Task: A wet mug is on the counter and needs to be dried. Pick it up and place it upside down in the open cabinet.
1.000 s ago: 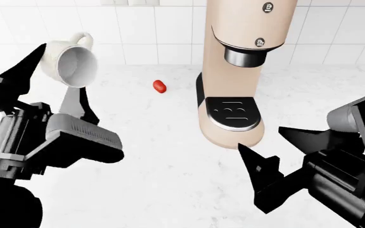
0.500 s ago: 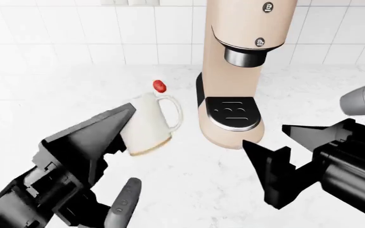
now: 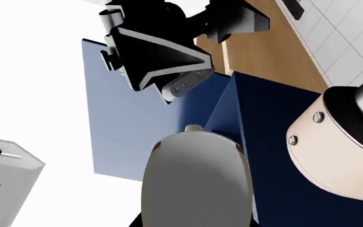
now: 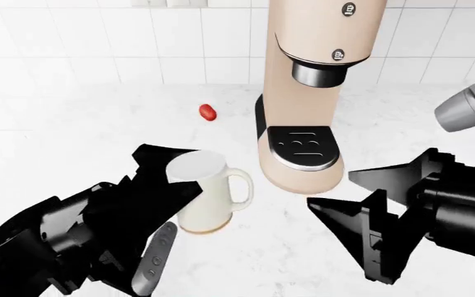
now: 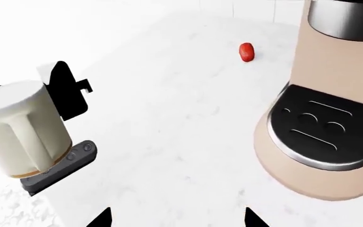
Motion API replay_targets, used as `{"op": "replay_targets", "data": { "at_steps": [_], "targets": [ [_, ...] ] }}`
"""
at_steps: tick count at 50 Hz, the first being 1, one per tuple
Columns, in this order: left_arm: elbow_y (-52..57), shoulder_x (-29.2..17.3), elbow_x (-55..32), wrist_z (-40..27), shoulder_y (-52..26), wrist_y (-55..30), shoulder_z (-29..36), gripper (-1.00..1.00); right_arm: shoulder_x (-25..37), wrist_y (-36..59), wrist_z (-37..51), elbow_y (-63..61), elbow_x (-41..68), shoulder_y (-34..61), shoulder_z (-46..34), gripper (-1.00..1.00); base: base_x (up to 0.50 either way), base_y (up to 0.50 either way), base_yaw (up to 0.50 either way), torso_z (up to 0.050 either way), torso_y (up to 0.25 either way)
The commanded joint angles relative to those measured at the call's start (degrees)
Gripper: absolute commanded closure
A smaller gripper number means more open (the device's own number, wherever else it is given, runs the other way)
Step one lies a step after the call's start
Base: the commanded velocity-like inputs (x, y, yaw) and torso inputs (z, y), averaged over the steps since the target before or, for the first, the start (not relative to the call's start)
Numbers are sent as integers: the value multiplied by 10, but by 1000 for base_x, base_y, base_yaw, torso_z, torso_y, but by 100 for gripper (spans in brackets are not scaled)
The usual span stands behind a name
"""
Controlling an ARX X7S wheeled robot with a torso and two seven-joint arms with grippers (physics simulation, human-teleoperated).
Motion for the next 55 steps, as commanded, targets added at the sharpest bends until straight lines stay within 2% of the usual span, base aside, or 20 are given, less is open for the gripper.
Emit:
{"op": "replay_targets", "data": {
  "at_steps": [1, 22, 55],
  "targets": [
    [-7, 3, -4, -13, -17, 15, -11, 100, -7, 38, -24, 51, 23, 57, -45, -100, 0, 0, 0, 0, 0],
    [-32, 26, 0, -21, -16, 22, -8, 100, -38, 23, -39, 32, 89, 101, -119, -100, 0, 0, 0, 0, 0],
    [-35, 47, 3, -29, -4, 23, -6, 100, -77, -6, -47, 16, 71, 123, -127, -100, 0, 0, 0, 0, 0]
  ]
}}
